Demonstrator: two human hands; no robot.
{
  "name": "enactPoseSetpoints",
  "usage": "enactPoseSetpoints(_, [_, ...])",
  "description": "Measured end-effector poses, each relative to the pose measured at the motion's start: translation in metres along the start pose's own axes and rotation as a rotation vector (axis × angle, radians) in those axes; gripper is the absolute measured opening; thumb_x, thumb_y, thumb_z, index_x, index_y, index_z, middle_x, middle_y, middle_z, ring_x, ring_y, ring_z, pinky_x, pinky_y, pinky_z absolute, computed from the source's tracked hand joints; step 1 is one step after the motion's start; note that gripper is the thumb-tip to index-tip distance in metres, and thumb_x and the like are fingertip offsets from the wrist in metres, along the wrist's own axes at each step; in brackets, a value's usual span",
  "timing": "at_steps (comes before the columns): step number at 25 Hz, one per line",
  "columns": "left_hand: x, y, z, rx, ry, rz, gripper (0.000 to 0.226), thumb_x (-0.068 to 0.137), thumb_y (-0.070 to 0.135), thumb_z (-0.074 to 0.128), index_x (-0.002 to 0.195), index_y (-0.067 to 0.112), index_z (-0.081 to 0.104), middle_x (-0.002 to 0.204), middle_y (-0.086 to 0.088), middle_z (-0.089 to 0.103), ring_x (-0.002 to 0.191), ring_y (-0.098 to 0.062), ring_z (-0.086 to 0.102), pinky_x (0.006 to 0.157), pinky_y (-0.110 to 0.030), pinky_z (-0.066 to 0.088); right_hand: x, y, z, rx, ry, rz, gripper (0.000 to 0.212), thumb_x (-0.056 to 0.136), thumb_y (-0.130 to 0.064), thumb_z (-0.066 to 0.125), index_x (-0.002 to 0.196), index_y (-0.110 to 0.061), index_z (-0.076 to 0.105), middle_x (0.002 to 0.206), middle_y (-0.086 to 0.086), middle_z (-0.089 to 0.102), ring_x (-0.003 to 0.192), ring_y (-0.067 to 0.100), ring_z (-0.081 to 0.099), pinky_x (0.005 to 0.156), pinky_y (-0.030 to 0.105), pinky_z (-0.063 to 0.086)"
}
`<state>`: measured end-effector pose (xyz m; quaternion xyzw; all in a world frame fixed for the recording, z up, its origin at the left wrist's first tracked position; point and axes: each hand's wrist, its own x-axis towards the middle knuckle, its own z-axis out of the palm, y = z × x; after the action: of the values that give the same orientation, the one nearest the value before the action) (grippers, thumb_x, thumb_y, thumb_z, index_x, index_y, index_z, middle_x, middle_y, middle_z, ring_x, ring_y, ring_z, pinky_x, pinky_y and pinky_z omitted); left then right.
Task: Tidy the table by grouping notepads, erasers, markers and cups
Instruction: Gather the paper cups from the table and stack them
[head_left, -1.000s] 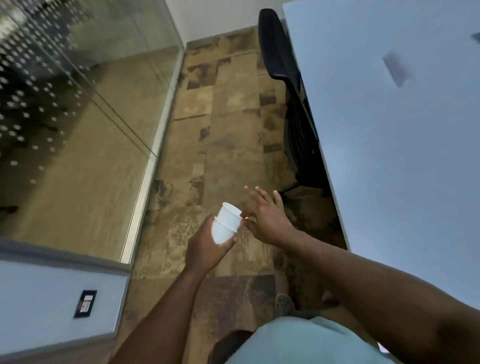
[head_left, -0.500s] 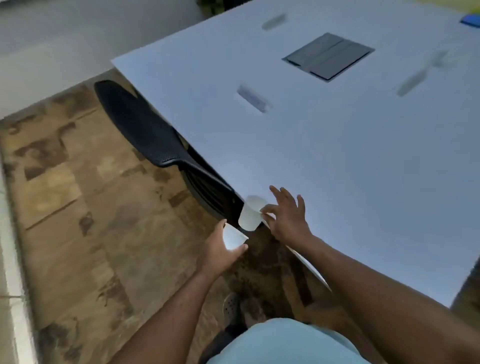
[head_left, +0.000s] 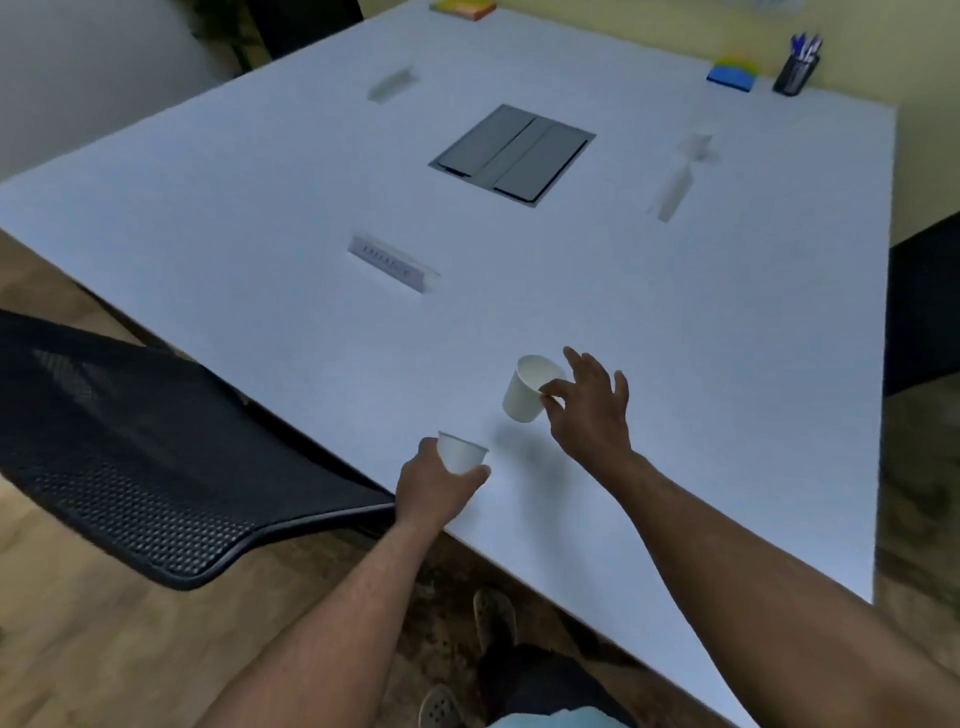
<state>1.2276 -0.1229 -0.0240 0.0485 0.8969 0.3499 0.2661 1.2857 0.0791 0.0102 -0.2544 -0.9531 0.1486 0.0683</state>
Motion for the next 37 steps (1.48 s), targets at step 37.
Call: enactPoseSetpoints(37, [0.118,0.075,-0.122,0.018,-0.010,-0.043,0.070,0.065,0.051,0.080,0.120,0.018,0.053,0.112,0.000,0.060,0.101,-0.021,0.059,0.080,-0.037,0.056,0.144,-0.129,0.015,0.668,-0.240,-0.204,0.030,0.090,-0.042,0.057,0.101,-0.019,0.072,0.111,-0.004,0.071,0.104,0.010,0.063,0.091,0.028,0.047])
